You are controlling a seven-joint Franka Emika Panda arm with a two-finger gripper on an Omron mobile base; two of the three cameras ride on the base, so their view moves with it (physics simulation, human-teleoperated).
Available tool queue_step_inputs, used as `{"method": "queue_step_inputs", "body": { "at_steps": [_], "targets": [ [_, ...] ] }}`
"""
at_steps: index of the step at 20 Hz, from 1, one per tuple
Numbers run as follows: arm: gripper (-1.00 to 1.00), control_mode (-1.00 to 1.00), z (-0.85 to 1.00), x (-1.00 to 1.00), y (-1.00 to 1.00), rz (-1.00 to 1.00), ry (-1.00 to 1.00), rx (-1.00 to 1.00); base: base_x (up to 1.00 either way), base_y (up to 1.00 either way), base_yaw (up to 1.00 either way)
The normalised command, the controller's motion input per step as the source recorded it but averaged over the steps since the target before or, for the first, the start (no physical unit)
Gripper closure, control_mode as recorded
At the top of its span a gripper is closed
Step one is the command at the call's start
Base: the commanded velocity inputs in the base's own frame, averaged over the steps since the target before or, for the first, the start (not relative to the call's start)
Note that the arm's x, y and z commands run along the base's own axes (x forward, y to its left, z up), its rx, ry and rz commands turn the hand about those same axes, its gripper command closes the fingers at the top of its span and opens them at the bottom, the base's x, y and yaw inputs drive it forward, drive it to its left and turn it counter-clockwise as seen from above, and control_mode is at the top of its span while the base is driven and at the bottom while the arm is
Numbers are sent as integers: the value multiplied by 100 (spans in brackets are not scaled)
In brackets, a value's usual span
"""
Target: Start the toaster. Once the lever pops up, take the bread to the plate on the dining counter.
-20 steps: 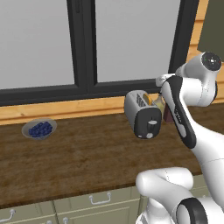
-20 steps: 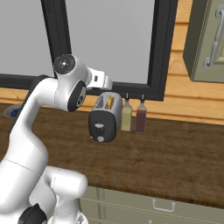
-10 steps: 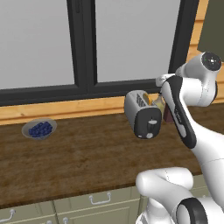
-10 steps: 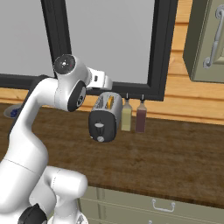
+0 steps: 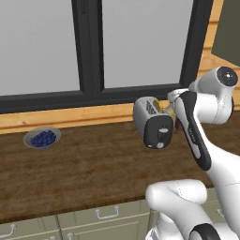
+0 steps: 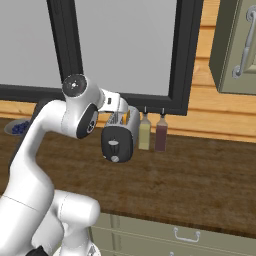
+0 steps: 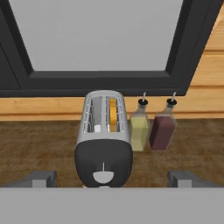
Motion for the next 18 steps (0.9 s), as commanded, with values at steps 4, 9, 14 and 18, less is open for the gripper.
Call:
{"method": "queue_step_inputs", "body": {
  "at_steps": [4,9,14,18],
  "targets": [
    [-100,-100,-41,0,0,0,0,0,0,0,0],
    [-100,-100,-30,3,0,0,0,0,0,0,0],
    [-100,-100,-29,27,0,0,3,0,0,0,0],
    [-100,-100,-23,30,0,0,3,0,0,0,0]
  ]
}}
